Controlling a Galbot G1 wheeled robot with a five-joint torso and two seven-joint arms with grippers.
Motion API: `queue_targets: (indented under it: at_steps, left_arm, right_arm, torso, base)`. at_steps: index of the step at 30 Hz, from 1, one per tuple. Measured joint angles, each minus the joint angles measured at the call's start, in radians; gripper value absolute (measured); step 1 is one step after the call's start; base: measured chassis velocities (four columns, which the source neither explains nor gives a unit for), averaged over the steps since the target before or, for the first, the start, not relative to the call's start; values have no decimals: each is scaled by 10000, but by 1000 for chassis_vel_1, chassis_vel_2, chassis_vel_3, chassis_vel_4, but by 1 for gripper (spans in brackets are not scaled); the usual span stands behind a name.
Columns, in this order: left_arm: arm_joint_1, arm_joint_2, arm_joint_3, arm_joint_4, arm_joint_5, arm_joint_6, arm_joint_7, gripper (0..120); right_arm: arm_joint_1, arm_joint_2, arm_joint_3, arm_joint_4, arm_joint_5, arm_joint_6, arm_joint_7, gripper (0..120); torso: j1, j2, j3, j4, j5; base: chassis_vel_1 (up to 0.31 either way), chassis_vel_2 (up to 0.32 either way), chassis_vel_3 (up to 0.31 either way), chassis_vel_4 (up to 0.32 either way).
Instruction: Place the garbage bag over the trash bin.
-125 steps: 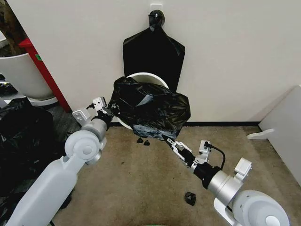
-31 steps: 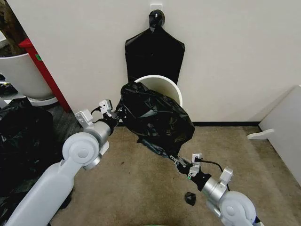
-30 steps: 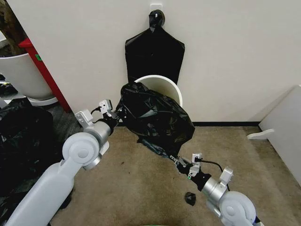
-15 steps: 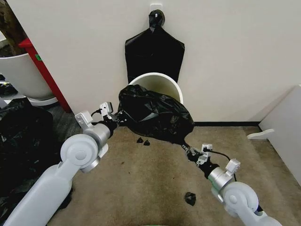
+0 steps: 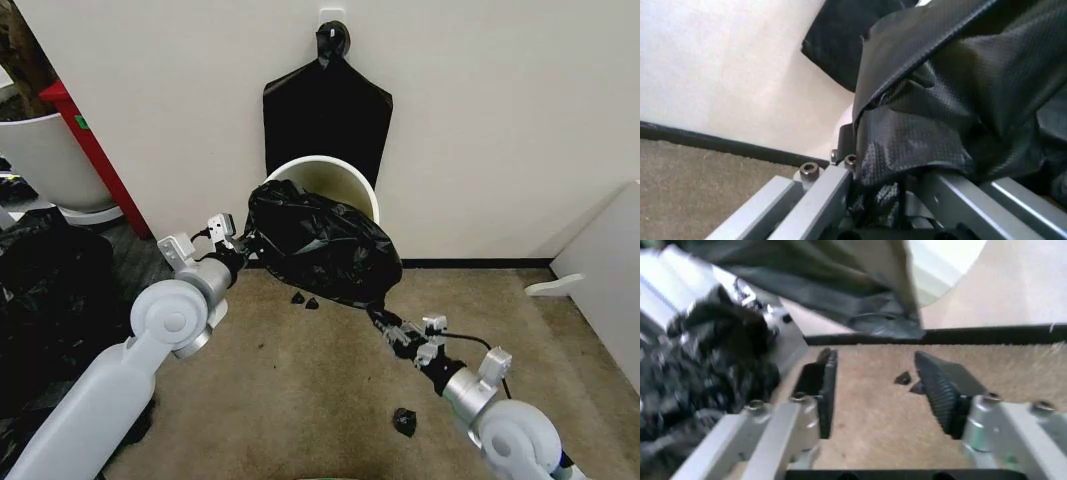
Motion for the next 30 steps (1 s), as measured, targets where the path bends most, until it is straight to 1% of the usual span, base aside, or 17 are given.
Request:
queue_targets:
  at_steps: [2,3,5,7,9,10,12,14,15,18,20,22,23,25,26,29,30]
  left_arm:
    - [-81,-18,81,134,162,3,-37,1]
    - [-140,-32,171,249,413,42,-79,1]
    - [-176,-33,283,321,739,208,-165,1]
    - [-177,-30,303,329,796,238,-177,1]
    - [-178,-12,365,340,1011,427,-247,1]
    - [-167,13,409,337,1150,618,-366,1]
    - [-145,44,480,306,1389,871,-566,1]
    - [-136,55,503,297,1511,912,-583,1]
    - [-132,73,547,283,1759,951,-585,1]
    - [-200,133,732,187,2314,1015,-474,1]
    - [-395,134,924,128,2347,1105,-620,1]
    - [-430,132,960,123,2345,1115,-651,1]
    - [-617,126,1157,105,2279,1195,-830,1]
    - [-746,130,1301,101,2231,1232,-931,1]
    - [-883,152,1443,99,2189,1261,-999,1]
    - [-941,142,1568,120,2188,1283,-1059,1]
    - [-941,142,1568,120,2188,1283,-1059,1]
  right_arm:
    - [-390,-147,124,386,-668,188,-35,51]
    - [-704,-287,241,821,-1228,339,56,59]
    - [-961,-479,392,1607,-1830,389,625,68]
    - [-990,-519,410,1784,-1897,366,811,69]
    - [-961,-728,436,2657,-1952,-77,1935,77]
    - [-616,-1008,434,3336,-1587,-731,2936,83]
    - [116,-1492,381,3643,-1011,-1506,3986,93]
    - [381,-1665,339,3665,-854,-1693,4246,94]
    - [881,-1998,215,3698,-590,-1921,4599,98]
    - [2992,-3078,-530,3706,403,-2413,4966,100]
    - [4677,-3606,-1520,3667,809,-2555,4741,100]
    - [4975,-3677,-1735,3647,890,-2565,4709,100]
    - [6041,-3851,-2525,3590,1299,-2558,4607,100]
    - [6730,-3899,-3155,3593,1948,-2538,4498,100]
    - [7732,-3887,-4386,3640,3593,-2524,4960,100]
    - [8667,-3779,-5426,3641,3878,-2559,4814,100]
    - [8667,-3779,-5426,3641,3878,-2559,4814,100]
  torso:
    - [0,0,0,-1,0]
    - [0,0,0,-1,0]
    - [0,0,0,-1,0]
    - [0,0,0,-2,0]
    - [0,0,0,-3,-3]
    - [0,0,-1,-3,-3]
    - [0,0,0,-1,-3]
    - [0,0,1,0,0]
    - [0,0,1,0,2]
    - [0,0,1,2,0]
    - [0,0,1,3,-2]
    - [0,0,2,3,-3]
    - [0,0,2,4,-2]
    - [0,0,2,1,-2]
    - [0,0,1,0,-1]
    - [0,0,1,0,-1]
    - [0,0,1,0,-1]
  base:
    - [0,0,0,0]
    - [0,0,0,0]
    - [0,0,0,0]
    - [0,0,0,0]
    - [0,0,0,0]
    - [0,0,0,0]
    - [0,0,0,0]
    - [0,0,0,0]
    - [0,0,0,0]
    - [0,0,0,0]
    - [0,0,0,0]
    - [0,0,0,0]
    - [0,0,0,0]
    - [0,0,0,0]
    - [0,0,0,0]
    - [0,0,0,0]
    - [0,0,0,0]
